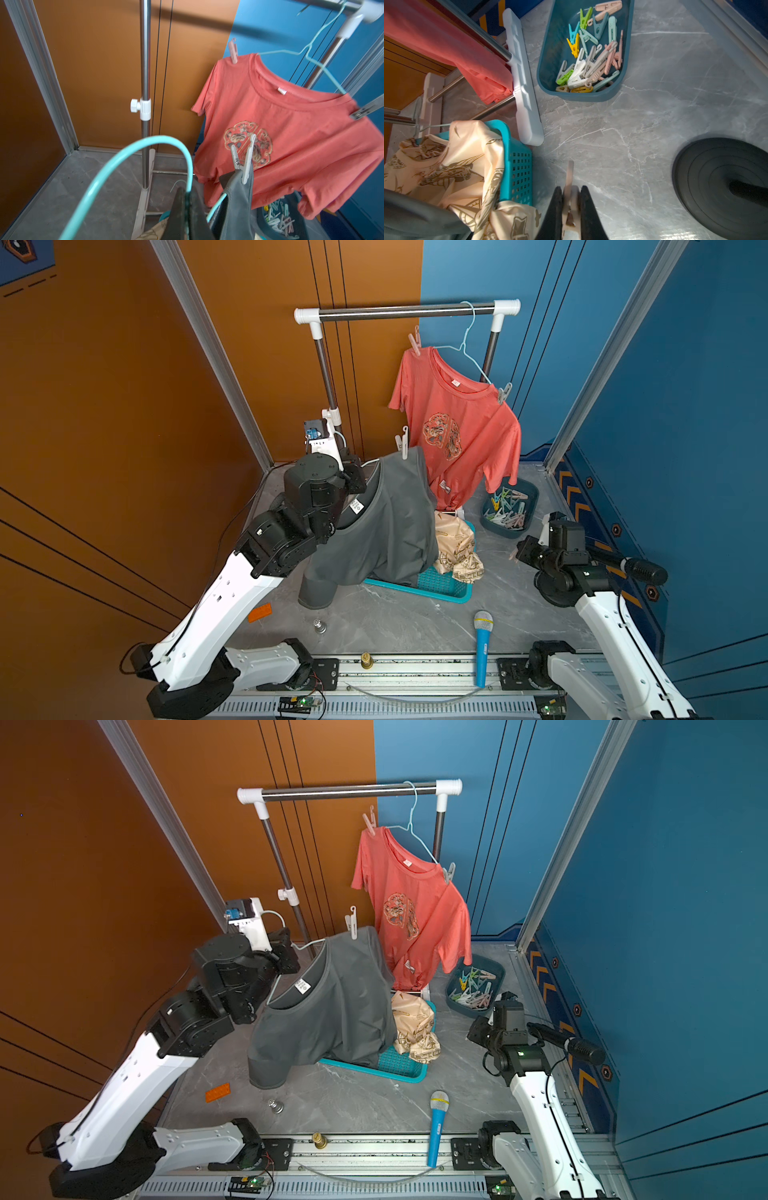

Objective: Use clothespins to secure the t-shirt on both sides of the hanger
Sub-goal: Pick up the clothespin from the center of the board.

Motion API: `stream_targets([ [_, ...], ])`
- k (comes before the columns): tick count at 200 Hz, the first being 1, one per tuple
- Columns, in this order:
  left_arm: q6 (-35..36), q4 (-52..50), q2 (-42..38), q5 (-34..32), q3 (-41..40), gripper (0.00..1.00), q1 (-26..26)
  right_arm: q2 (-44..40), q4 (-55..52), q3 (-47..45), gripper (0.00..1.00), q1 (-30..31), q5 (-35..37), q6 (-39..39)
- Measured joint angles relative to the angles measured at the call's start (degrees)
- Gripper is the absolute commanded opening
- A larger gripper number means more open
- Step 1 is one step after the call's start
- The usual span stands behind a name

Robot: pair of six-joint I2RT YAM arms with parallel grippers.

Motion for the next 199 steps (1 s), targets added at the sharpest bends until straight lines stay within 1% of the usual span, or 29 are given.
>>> stream_targets([
  [10,2.5,0.7,1.8,-2.1,4.8,0.00,-2.5,-0.3,-0.1,0.5,0.10,0.4,0.0,0.0],
  [24,8.0,3.0,4.5,-5.4,11.5,0.00,-6.7,-0.9,-0.2,0.9,0.10,1.0,0.3,0.0],
  [42,15.0,8.2,6.3,-9.0,15.8,0.00,-11.5,-1.2,-0.4,0.9,0.10,1.3,0.6,0.0],
  [54,18.9,12.4,6.6,-11.0,16.0,0.00,-13.4,-1.3,-0.7,0.8,0.10,1.3,0.9,0.0],
  [69,21.8,16.7,6.9,-13.0,14.9,0.00,-14.4,-1.9,-0.8,0.5,0.10,1.4,1.1,0.0],
  [102,22.3,22.7,7.1,-16.7,7.0,0.00,-14.4,-3.8,-1.6,0.2,0.10,1.5,1.5,-0.3],
  [116,20.5,22.8,8.0,-17.5,4.1,0.00,-14.2,-4.5,-1.8,0.1,0.09,1.5,1.5,-0.4],
  [130,16.3,21.0,8.9,-16.9,1.9,0.00,-13.0,-5.0,-1.8,0.1,0.09,1.5,1.4,-0.4],
  [140,11.8,18.0,9.6,-15.4,1.2,0.00,-11.3,-5.3,-1.8,0.1,0.09,1.5,1.4,-0.4],
  [166,0.9,10.5,11.0,-11.3,0.0,0.00,-4.9,-5.6,-1.9,0.2,0.09,2.0,1.0,-0.3],
  [185,-4.9,6.8,11.3,-9.0,-1.5,0.00,-1.9,-5.9,-2.1,0.6,0.08,3.3,0.5,0.3],
  [199,-8.5,4.6,11.9,-7.5,-2.0,0.00,-0.4,-6.4,-1.9,1.3,0.07,5.5,0.2,1.3],
])
